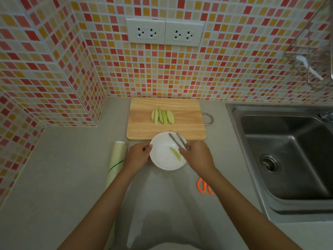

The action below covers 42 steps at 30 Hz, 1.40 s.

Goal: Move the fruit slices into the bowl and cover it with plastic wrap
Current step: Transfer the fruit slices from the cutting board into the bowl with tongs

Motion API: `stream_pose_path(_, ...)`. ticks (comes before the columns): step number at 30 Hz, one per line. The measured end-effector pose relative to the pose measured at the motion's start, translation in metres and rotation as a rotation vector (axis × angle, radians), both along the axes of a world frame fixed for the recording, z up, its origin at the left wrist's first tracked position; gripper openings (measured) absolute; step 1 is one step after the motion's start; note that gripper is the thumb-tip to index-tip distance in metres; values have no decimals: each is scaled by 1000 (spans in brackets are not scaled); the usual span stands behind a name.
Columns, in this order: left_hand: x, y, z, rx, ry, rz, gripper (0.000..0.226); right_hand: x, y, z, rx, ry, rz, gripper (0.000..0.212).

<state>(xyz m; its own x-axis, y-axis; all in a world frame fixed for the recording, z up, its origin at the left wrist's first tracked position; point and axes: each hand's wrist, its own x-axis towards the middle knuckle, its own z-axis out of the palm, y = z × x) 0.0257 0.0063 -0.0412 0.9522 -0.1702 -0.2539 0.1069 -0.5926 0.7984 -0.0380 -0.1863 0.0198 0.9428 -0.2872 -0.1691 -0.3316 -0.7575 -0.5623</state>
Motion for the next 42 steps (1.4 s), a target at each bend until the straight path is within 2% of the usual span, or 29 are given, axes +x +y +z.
stream_pose_path(3,0,1,-1,-6,-7,-1,28,47,-10,5,31,-74,-97,38)
stream_pose_path(6,0,0,-2,-2,-14,6,27,86,-11,-2,-57,4,-101,39)
stream_pose_path(11,1,1,-2,-4,-6,6,27,108,-2,-20,-144,84,-63,12)
stream_pose_path(16,1,1,-4,-18,-2,11,27,112,3,-24,-232,79,-10,33)
stream_pose_path(19,1,1,-3,-15,4,9,28,106,-1,-18,-158,60,-25,37)
stream_pose_path(24,1,1,-2,-24,14,19,27,54,-2,-4,85,-79,-84,45)
stream_pose_path(28,0,1,-1,-21,20,23,25,-10,4,-4,114,-76,-19,38)
stream_pose_path(31,0,0,-1,-17,24,29,26,-33,11,-12,53,32,17,26)
stream_pose_path(34,0,0,-1,-30,29,31,26,-30,12,-11,4,37,6,28)
stream_pose_path(38,0,0,0,-48,39,33,25,15,4,1,-41,-74,-61,33)
stream_pose_path(42,0,1,-1,-36,34,21,25,73,5,3,-200,7,1,38)
